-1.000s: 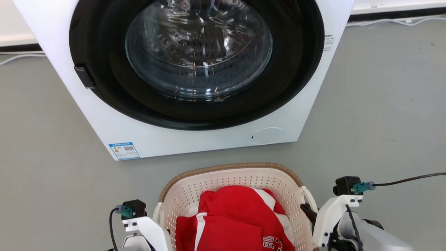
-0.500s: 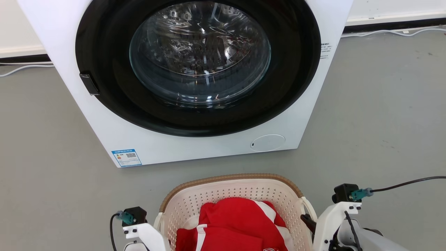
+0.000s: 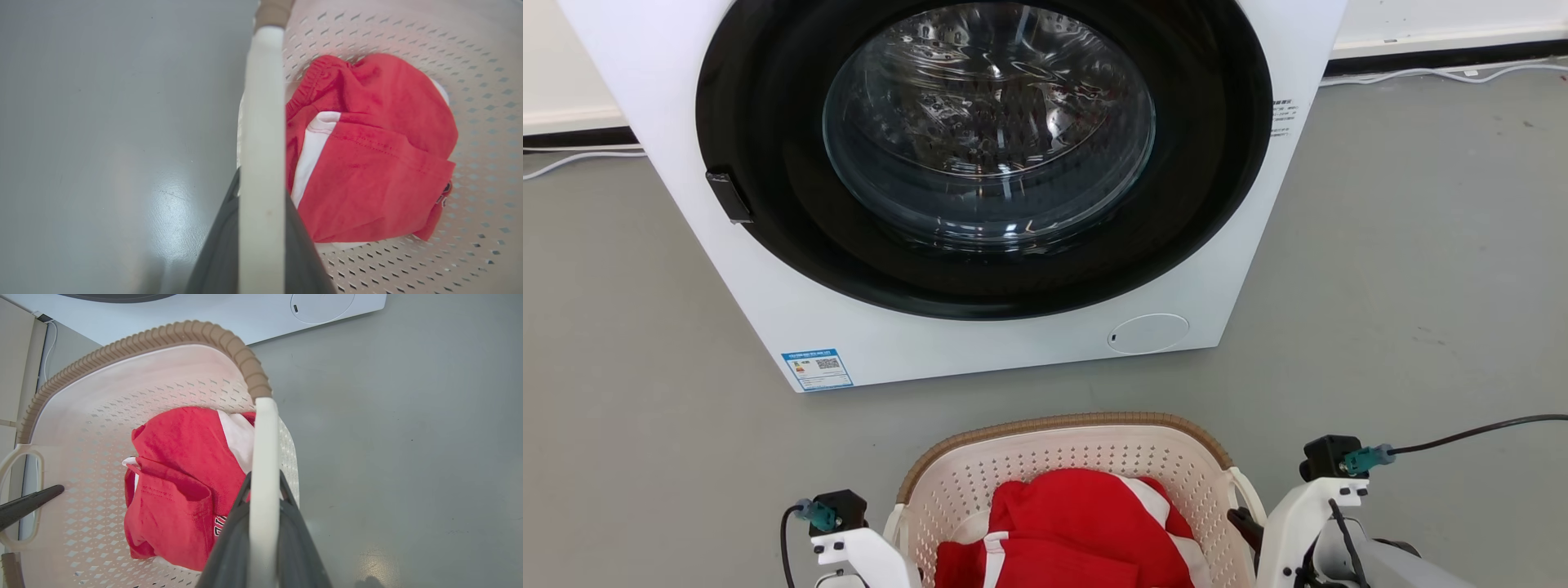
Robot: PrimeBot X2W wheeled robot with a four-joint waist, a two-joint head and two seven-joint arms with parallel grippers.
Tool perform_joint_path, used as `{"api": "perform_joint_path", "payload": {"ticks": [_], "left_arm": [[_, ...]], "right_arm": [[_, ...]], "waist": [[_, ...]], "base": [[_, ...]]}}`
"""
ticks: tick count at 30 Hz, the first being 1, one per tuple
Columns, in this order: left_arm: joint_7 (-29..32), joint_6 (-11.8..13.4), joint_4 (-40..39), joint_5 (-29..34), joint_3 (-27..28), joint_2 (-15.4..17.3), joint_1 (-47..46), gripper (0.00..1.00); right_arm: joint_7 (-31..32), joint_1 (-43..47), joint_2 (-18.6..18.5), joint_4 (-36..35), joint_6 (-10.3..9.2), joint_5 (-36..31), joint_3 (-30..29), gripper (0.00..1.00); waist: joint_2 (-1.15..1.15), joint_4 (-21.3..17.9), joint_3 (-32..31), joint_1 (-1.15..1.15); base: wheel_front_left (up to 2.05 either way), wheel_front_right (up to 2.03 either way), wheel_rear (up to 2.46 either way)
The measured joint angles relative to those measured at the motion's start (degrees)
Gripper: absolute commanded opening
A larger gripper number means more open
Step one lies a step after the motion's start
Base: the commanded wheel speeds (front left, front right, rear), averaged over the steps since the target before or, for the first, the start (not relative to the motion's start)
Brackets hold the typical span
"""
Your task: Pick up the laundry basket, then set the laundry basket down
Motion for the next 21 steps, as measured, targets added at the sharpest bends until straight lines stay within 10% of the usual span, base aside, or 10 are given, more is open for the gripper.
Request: {"api": "perform_joint_path", "payload": {"ticks": [21], "left_arm": [[-1.34, 0.00, 0.32, -3.32, -2.35, 0.19, 0.09, 0.00]], "right_arm": [[-0.20, -0.22, -0.22, -0.46, 0.00, 1.83, 1.60, 0.00]], "waist": [[0.00, 0.09, 0.91, 0.00]], "base": [[0.00, 0.00, 0.00]]}}
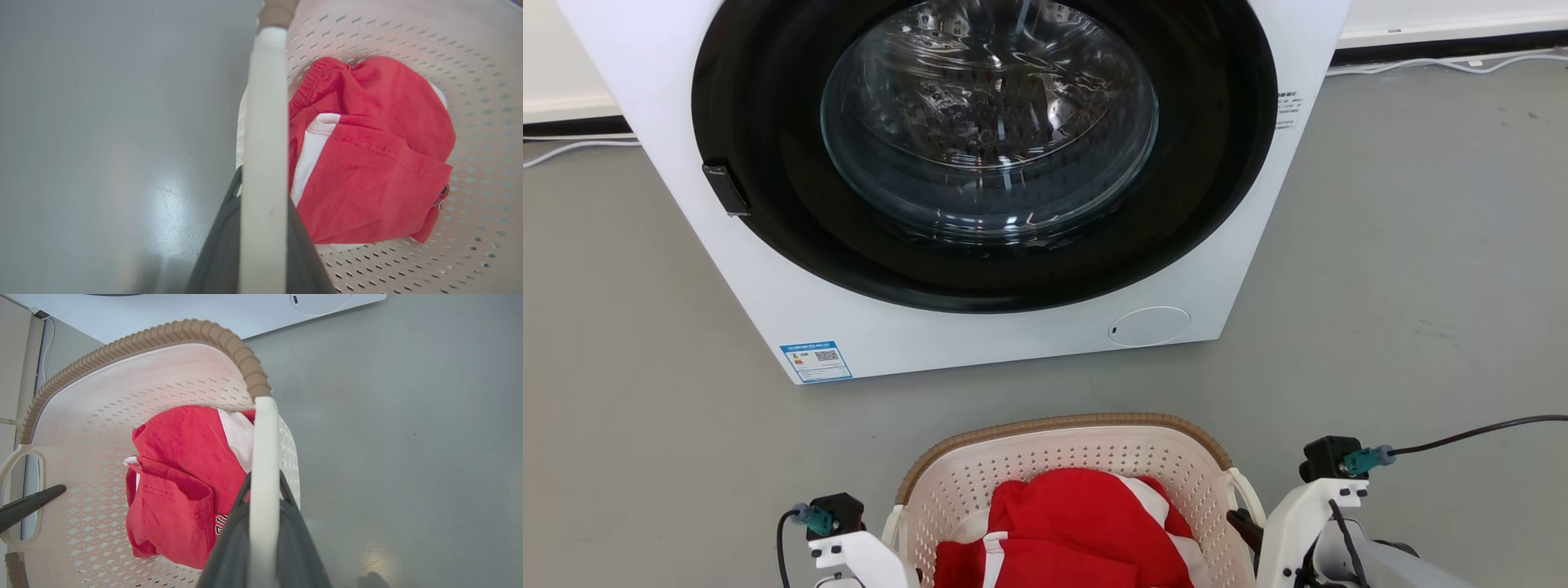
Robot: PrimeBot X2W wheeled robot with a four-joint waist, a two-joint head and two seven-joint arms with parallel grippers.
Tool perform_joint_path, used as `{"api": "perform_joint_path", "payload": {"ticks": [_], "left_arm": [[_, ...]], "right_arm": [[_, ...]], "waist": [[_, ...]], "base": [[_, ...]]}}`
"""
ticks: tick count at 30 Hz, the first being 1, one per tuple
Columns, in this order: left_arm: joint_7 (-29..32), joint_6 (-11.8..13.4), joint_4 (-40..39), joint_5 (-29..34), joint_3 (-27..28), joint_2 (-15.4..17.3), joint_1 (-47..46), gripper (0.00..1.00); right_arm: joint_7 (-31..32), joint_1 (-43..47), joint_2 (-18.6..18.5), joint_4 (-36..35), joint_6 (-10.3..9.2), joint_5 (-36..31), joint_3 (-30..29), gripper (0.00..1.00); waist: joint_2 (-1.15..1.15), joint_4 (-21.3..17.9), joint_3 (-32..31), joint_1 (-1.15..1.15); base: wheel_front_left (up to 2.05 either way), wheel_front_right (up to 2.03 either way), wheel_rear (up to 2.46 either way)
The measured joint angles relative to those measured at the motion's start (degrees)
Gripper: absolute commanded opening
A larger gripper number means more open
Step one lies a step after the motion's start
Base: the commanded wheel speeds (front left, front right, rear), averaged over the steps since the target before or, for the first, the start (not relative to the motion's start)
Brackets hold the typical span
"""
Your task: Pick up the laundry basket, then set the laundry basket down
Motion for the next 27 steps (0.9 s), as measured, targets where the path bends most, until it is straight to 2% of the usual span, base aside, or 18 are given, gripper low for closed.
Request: {"api": "perform_joint_path", "payload": {"ticks": [17, 27], "left_arm": [[-3.27, 0.00, 0.71, -1.04, -1.58, 0.11, -1.83, 0.00], [-7.64, 0.00, 1.54, -1.03, -1.97, -0.18, -5.86, 0.00]], "right_arm": [[-2.96, -1.80, -0.15, -0.64, 0.00, 0.07, 0.53, 0.00], [-6.30, -4.45, -1.20, -1.93, 0.00, 0.46, 0.49, 0.00]], "waist": [[0.00, 0.35, 3.23, 0.00], [0.00, 1.15, 9.79, 0.00]], "base": [[0.00, 0.00, 0.00], [0.00, 0.00, 0.00]]}}
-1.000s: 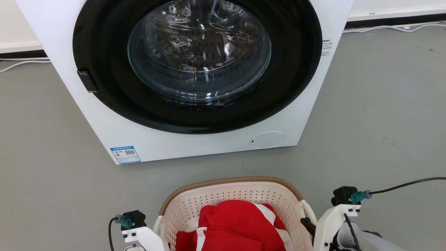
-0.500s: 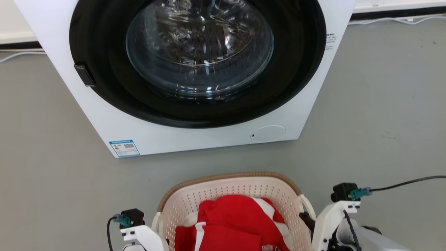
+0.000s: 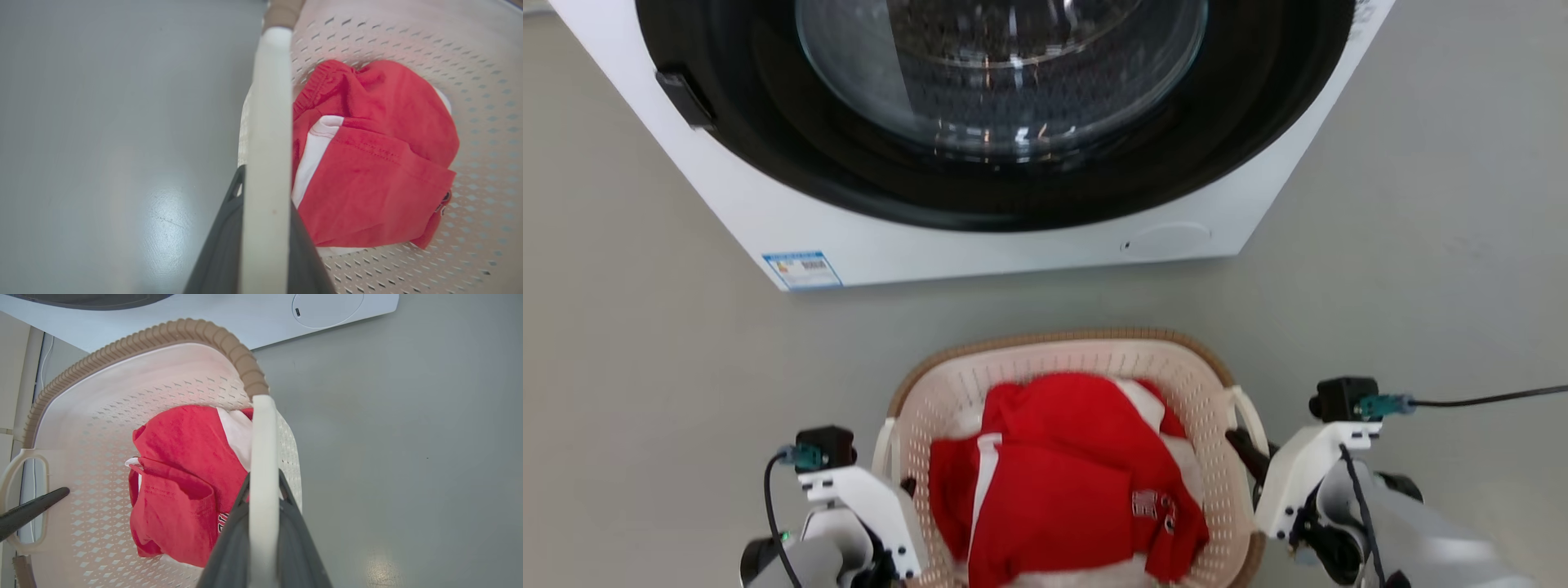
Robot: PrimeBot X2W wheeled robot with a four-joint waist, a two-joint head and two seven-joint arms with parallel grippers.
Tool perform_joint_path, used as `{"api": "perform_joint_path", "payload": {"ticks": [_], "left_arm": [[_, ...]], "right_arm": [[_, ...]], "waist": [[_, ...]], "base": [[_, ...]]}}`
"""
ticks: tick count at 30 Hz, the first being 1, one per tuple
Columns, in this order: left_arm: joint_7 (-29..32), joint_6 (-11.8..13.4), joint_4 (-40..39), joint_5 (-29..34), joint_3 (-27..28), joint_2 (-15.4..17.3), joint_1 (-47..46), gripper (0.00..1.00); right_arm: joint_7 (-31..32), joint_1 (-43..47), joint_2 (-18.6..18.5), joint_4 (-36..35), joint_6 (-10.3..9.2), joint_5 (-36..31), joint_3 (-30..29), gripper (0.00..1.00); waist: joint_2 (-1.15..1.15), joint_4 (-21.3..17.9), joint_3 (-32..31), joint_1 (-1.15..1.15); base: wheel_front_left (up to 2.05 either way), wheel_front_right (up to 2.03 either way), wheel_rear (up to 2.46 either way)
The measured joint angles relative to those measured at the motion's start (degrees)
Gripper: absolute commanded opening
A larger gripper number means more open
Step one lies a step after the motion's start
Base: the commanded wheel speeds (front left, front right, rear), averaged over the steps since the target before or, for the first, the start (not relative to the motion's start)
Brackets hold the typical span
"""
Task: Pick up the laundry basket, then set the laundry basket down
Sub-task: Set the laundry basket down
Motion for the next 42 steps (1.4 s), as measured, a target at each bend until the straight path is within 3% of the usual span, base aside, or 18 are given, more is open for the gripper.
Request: {"api": "perform_joint_path", "payload": {"ticks": [29, 37, 42], "left_arm": [[-9.36, 1.87, 1.12, 2.15, -0.12, -1.55, -13.15, 0.00], [-9.61, 5.09, -5.14, 5.76, 4.33, -0.07, -14.19, 0.00], [-9.62, 5.79, -7.93, 9.12, 7.11, -0.20, -14.20, 0.00]], "right_arm": [[-9.29, -9.76, -4.14, -4.31, 0.20, -0.67, -0.92, 0.00], [-9.76, -12.17, -4.49, -5.10, 0.19, -3.41, -4.12, 0.00], [-9.76, -12.20, -5.10, -6.03, 0.19, -6.52, -7.70, 0.00]], "waist": [[0.00, 2.24, 22.57, 0.00], [0.00, 2.54, 27.21, 0.00], [0.00, 2.93, 29.72, 0.00]], "base": [[0.00, 0.00, 0.00], [0.00, 0.00, 0.00], [0.00, 0.00, 0.00]]}}
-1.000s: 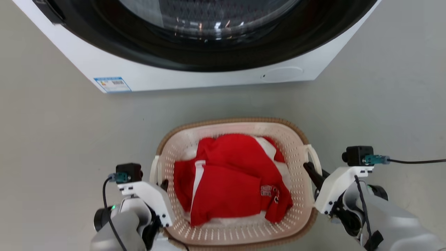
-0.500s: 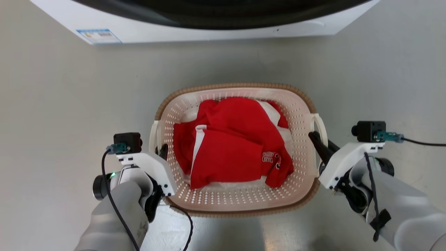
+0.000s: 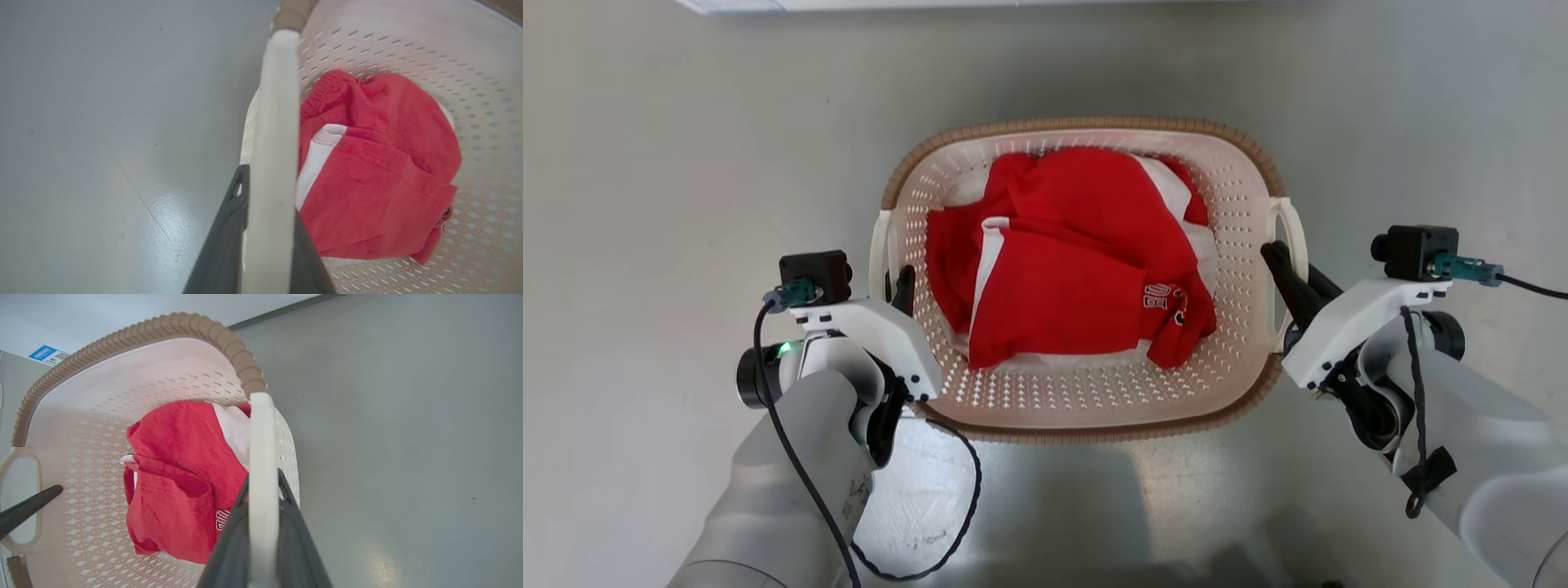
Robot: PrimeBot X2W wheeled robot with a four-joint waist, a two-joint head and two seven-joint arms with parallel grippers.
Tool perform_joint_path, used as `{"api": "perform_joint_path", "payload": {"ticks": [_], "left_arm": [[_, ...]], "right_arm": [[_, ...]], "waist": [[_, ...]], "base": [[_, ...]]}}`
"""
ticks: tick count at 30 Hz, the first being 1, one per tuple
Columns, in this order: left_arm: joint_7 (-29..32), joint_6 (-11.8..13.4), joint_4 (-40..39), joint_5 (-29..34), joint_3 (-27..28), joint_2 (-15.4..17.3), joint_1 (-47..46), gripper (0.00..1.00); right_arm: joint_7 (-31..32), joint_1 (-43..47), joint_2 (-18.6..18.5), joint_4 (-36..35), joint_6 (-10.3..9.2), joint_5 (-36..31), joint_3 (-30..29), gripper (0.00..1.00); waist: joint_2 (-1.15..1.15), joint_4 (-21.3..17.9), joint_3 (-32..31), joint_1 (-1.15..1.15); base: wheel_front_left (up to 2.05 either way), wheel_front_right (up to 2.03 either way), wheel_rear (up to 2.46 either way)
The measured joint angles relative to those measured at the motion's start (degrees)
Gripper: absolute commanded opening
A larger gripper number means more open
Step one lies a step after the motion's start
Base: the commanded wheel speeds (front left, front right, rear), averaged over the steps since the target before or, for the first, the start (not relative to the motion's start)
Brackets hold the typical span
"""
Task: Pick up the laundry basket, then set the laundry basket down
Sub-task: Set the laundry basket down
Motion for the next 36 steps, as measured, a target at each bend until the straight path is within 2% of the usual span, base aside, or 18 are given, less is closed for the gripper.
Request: {"api": "perform_joint_path", "payload": {"ticks": [11, 23, 24, 25, 26, 27, 36], "left_arm": [[-0.04, 1.02, -3.45, 7.58, 6.22, -0.48, -0.06, 0.00], [-0.05, 0.70, -3.58, 13.61, 11.26, -1.67, -0.06, 0.00], [-0.05, 0.63, -3.38, 13.88, 11.60, -1.71, -0.07, 0.01], [-0.07, 0.46, -2.91, 13.91, 11.85, -1.76, -0.08, 0.29], [-0.24, 0.41, -2.30, 13.90, 12.18, -1.81, -0.09, 0.79], [-0.31, 0.34, -1.67, 13.89, 12.52, -1.82, -0.11, 1.00], [-0.47, -0.32, -0.97, 13.72, 13.33, -1.85, -0.79, 1.00]], "right_arm": [[-0.01, 0.08, -0.03, -1.14, 0.00, -5.50, -5.69, 0.00], [-0.04, 0.21, 0.10, -1.35, 0.00, -7.21, -7.65, 0.00], [-0.07, 0.21, 0.29, -0.83, 0.00, -7.10, -7.16, 0.30], [-0.07, 0.24, 0.43, -0.46, 0.00, -7.08, -6.49, 0.55], [-0.07, 0.26, 0.45, -0.24, -0.01, -7.04, -5.95, 1.00], [-0.07, 0.26, 0.45, -0.14, -0.01, -6.86, -5.68, 1.00], [-0.07, 0.21, 0.79, 0.20, -0.01, -4.48, -3.94, 1.00]], "waist": [[0.00, 0.82, 4.60, 0.00], [0.00, 0.83, 5.82, 0.00], [0.00, 0.85, 5.78, 0.00], [0.00, 0.86, 5.74, 0.00], [0.00, 0.86, 5.71, 0.00], [0.00, 0.86, 5.68, 0.00], [0.00, 0.53, 5.50, 0.00]], "base": [[0.00, 0.00, 0.00], [0.00, 0.00, 0.00], [0.00, 0.00, 0.00], [0.00, 0.00, 0.00], [0.00, 0.00, 0.00], [0.00, 0.00, 0.00], [0.00, 0.00, 0.00]]}}
